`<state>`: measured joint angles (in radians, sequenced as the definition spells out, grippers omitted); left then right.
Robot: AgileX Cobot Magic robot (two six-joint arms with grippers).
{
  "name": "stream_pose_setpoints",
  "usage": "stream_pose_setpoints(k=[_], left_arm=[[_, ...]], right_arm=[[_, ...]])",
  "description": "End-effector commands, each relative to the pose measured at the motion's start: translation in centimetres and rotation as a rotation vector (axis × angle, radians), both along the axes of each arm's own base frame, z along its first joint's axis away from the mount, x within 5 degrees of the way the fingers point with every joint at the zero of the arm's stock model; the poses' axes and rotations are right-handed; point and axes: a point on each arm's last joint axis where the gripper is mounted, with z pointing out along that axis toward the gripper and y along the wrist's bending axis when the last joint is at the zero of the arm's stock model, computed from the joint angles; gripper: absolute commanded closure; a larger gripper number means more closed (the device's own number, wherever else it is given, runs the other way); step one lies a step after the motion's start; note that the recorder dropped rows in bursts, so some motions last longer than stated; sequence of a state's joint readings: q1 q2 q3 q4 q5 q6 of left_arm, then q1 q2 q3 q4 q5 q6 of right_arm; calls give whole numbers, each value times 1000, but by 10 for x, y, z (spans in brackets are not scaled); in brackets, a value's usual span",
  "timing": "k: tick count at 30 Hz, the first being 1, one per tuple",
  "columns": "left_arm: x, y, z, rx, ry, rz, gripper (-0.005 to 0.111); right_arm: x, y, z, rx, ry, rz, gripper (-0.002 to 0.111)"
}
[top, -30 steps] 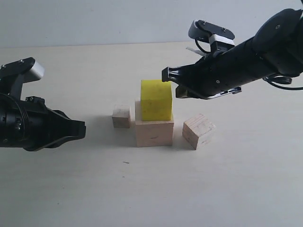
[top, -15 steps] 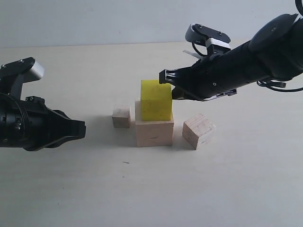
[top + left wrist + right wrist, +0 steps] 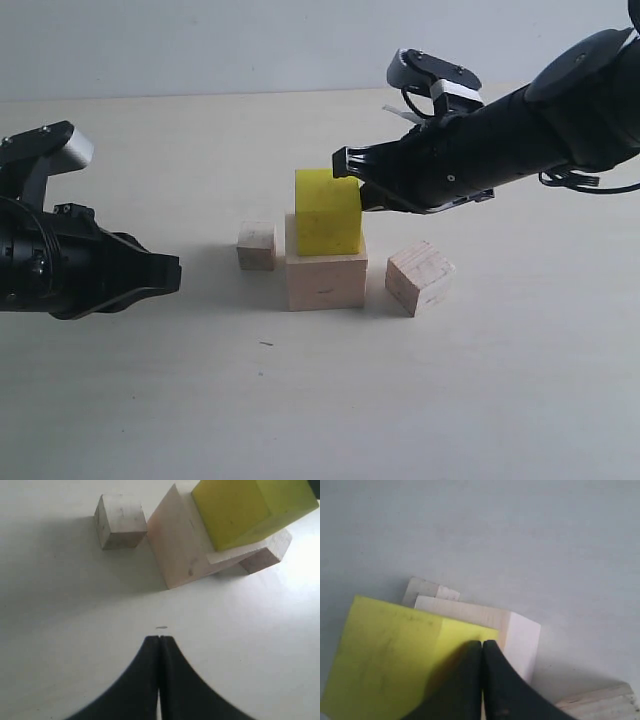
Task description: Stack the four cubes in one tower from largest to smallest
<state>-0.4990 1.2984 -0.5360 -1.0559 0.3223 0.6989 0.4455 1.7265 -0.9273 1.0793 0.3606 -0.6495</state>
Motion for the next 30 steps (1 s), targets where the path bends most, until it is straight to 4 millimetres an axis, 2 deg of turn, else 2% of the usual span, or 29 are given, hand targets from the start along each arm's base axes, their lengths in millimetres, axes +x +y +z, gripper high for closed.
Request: stream_pose_setpoints(k=[1, 10, 15, 19, 24, 30], left_arm=[[0, 1, 2, -1, -14, 7, 107], [0, 1, 2, -1, -14, 7, 107], [0, 1, 2, -1, -14, 7, 107], [0, 1, 2, -1, -16, 8, 107], [0, 1, 2, -1, -16, 8, 107], [0, 1, 2, -3, -9, 2, 107]], right_arm=[[0, -1, 0, -3, -6, 12, 108], [-1, -3, 5, -41, -55, 42, 108], [-8, -9, 32, -67, -139, 67, 108], [-17, -19, 54, -154, -235, 123, 108], [-28, -30, 71, -217, -262, 105, 108], [-52, -45, 58, -258, -270, 110, 108]])
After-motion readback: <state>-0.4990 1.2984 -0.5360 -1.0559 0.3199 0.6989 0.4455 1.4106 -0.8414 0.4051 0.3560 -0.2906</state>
